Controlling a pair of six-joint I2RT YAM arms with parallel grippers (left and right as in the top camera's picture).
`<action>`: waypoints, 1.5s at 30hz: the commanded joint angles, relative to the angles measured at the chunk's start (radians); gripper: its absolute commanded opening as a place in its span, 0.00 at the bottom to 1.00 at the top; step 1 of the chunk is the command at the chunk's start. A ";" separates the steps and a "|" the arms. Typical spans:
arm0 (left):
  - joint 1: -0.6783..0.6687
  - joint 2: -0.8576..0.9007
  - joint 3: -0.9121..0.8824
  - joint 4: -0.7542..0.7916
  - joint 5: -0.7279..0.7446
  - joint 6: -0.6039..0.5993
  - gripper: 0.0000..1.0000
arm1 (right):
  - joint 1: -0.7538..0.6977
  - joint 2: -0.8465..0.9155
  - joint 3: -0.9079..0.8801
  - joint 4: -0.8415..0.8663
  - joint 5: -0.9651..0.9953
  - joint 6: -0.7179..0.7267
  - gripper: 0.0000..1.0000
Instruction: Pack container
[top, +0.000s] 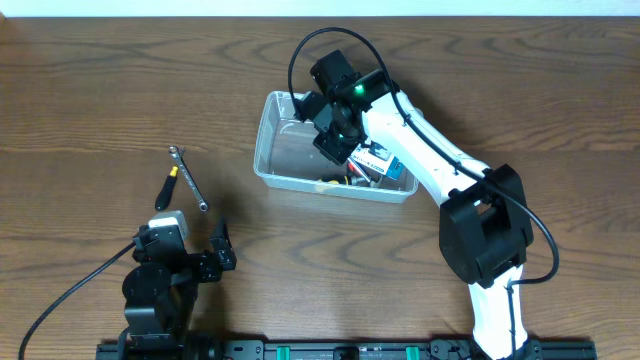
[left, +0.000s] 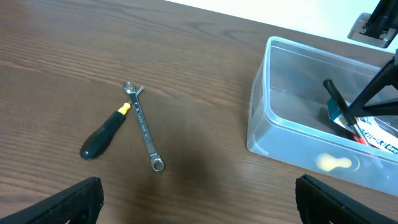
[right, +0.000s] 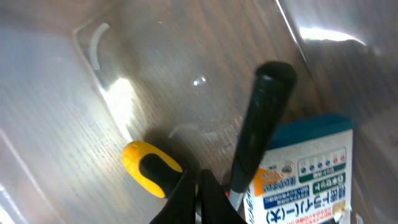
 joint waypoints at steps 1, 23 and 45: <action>0.001 0.000 0.022 -0.002 0.003 -0.005 0.98 | -0.002 -0.011 0.012 0.016 -0.043 -0.044 0.05; 0.001 0.000 0.022 -0.002 0.003 -0.005 0.98 | -0.041 0.059 0.012 0.134 0.174 0.203 0.01; 0.001 0.000 0.022 -0.002 0.003 -0.005 0.98 | -0.027 0.059 0.012 -0.043 -0.242 -0.222 0.02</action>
